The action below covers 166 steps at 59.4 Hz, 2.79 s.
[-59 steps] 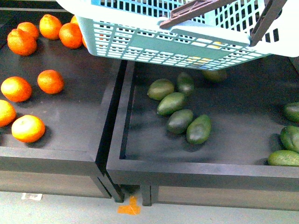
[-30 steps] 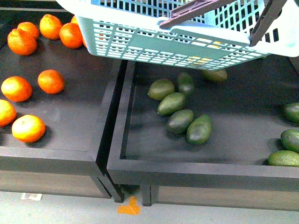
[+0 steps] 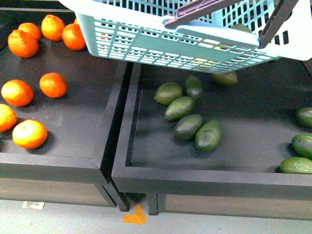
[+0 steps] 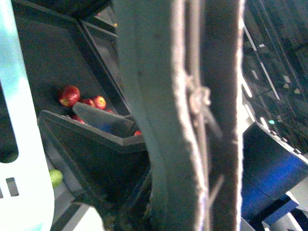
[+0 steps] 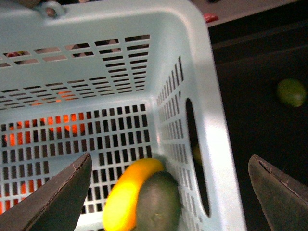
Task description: Pick mango and avocado into basket
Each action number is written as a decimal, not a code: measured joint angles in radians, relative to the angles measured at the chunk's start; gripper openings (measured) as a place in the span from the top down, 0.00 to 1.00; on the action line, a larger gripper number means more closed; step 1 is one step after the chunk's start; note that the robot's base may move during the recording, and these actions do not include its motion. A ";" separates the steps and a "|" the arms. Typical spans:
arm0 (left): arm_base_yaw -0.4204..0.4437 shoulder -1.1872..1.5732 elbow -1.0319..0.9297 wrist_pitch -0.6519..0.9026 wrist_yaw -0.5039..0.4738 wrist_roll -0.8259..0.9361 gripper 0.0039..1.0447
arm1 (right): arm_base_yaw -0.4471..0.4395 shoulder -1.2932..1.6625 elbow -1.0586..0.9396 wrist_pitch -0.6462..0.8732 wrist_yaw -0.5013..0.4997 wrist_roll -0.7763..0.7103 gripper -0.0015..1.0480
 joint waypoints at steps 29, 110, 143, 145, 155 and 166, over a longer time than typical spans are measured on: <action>-0.001 0.000 0.000 0.000 -0.020 -0.003 0.95 | -0.032 -0.546 -0.637 0.331 0.142 -0.272 0.69; -0.001 0.000 0.000 0.000 -0.020 -0.005 0.95 | -0.031 -1.235 -1.011 0.051 0.140 -0.286 0.98; -0.001 0.000 0.000 0.000 -0.019 -0.006 0.95 | -0.031 -1.415 -1.011 -0.126 0.140 -0.286 0.98; -0.001 0.000 0.000 0.000 -0.019 -0.005 0.95 | -0.031 -1.423 -1.011 -0.134 0.140 -0.286 0.98; -0.001 0.000 0.000 0.000 -0.019 -0.006 0.95 | -0.031 -1.529 -1.011 -0.272 0.138 -0.286 0.98; -0.001 0.000 0.000 0.000 -0.018 -0.005 0.95 | -0.031 -1.611 -1.011 -0.329 0.140 -0.286 0.98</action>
